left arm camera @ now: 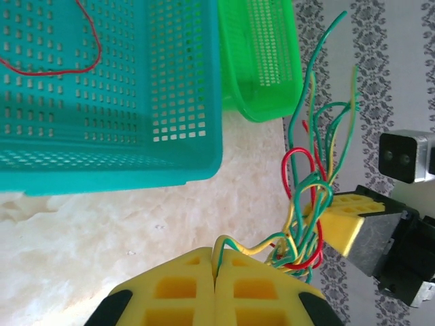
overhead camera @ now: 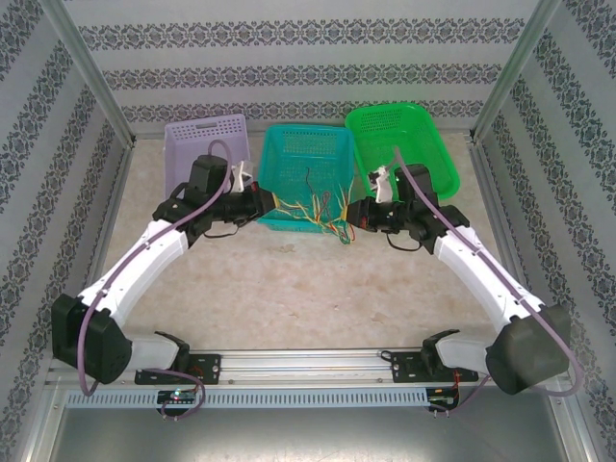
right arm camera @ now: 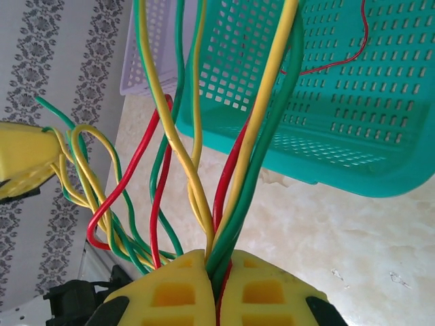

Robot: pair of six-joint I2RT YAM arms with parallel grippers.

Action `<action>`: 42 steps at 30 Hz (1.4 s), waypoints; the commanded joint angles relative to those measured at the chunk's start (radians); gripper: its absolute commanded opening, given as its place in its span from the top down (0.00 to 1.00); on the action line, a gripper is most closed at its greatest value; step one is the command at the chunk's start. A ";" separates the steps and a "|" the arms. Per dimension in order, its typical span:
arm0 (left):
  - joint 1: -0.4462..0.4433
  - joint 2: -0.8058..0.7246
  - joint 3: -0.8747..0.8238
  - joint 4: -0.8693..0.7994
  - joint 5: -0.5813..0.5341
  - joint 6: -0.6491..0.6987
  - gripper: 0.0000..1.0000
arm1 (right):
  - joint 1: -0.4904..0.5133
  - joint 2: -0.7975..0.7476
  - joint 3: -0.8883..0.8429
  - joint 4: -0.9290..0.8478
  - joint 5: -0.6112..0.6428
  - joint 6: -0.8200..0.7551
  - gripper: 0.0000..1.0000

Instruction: Untangle the cables

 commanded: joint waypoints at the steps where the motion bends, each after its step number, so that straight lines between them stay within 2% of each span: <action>1: 0.068 -0.074 -0.037 0.046 -0.178 -0.068 1.00 | -0.028 -0.037 -0.043 -0.067 0.134 0.019 1.00; 8: 0.122 -0.159 -0.001 -0.063 -0.308 -0.061 1.00 | -0.042 -0.101 -0.068 -0.132 0.276 0.012 1.00; 17: 0.168 -0.174 0.132 -0.137 -0.304 -0.032 1.00 | -0.060 -0.203 -0.085 -0.263 0.549 0.010 1.00; 19: 0.175 -0.167 0.158 -0.118 -0.256 -0.026 1.00 | -0.064 -0.213 -0.097 -0.282 0.583 0.018 1.00; 22: 0.180 -0.124 0.188 -0.060 -0.102 -0.027 1.00 | -0.065 -0.201 -0.115 -0.306 0.599 0.032 1.00; 24: 0.179 -0.099 0.196 -0.030 -0.024 -0.027 1.00 | -0.065 -0.184 -0.154 -0.303 0.585 0.071 1.00; 29: 0.178 -0.070 0.160 0.060 0.088 -0.062 1.00 | -0.068 -0.108 -0.269 -0.227 0.520 0.183 0.99; 32: 0.174 -0.060 0.126 0.123 0.118 -0.085 1.00 | -0.071 -0.050 -0.308 -0.164 0.503 0.220 0.85; 34: 0.174 -0.055 0.108 0.146 0.124 -0.093 1.00 | -0.070 -0.022 -0.295 -0.154 0.490 0.219 0.69; 36: 0.172 -0.051 0.094 0.166 0.122 -0.104 1.00 | -0.056 -0.036 -0.257 -0.174 0.506 0.206 0.56; 40: 0.161 -0.041 0.077 0.203 0.110 -0.127 1.00 | 0.022 -0.141 -0.158 -0.195 0.596 0.165 0.44; 42: 0.154 -0.032 0.075 0.213 0.107 -0.133 1.00 | 0.062 -0.167 -0.126 -0.152 0.587 0.170 0.41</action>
